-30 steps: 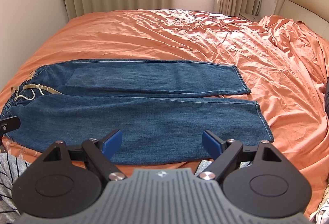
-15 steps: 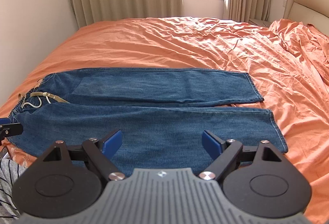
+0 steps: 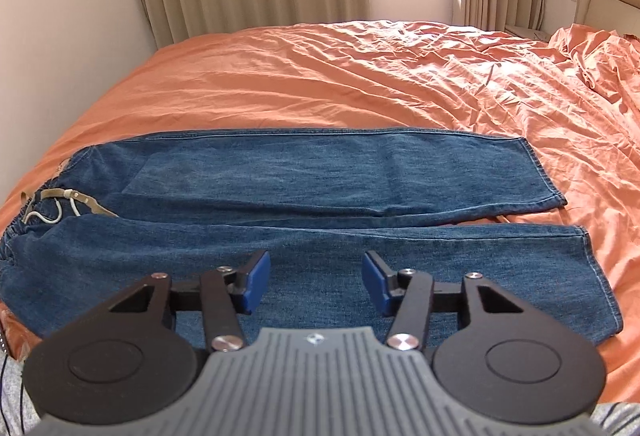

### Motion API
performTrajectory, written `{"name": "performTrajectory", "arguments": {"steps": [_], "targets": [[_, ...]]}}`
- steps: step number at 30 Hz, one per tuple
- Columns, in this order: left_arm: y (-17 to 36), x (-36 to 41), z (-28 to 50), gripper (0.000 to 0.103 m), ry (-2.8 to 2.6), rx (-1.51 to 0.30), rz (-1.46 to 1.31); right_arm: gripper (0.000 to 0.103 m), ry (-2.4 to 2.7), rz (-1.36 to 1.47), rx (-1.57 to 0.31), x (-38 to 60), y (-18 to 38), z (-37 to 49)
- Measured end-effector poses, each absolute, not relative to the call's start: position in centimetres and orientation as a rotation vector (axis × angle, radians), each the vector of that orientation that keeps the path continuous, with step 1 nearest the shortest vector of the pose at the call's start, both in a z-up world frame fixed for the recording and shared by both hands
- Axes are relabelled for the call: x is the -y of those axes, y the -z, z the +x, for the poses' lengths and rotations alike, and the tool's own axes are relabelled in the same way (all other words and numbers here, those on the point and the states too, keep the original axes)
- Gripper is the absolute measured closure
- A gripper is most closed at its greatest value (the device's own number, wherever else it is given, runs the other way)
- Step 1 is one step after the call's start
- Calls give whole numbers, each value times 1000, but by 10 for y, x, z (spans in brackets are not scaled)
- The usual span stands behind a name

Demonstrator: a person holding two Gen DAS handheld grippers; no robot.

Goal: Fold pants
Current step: 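Move the left gripper to the jeans waistband and close on it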

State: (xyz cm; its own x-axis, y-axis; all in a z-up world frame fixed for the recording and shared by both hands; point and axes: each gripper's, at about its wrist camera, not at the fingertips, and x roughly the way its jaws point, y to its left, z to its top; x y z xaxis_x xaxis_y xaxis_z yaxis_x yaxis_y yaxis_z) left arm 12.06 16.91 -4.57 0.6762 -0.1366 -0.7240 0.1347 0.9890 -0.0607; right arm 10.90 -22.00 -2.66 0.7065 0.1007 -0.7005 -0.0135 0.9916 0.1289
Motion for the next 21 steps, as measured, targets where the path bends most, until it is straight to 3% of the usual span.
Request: {"name": "performTrajectory", "arguments": {"steps": [3, 6, 15, 18, 21], "targets": [[53, -213, 146, 57, 125, -808, -39, 54, -63, 122, -806, 214, 38, 128], [68, -258, 173, 50, 85, -808, -95, 54, -51, 120, -831, 209, 48, 145], [137, -352, 229, 44, 58, -942, -273, 53, -6, 89, -905, 202, 72, 177], [152, -372, 239, 32, 117, -976, -347, 52, -2, 68, -920, 198, 80, 184], [166, -380, 248, 34, 178, -999, -387, 52, 10, 63, -951, 195, 90, 191]]}}
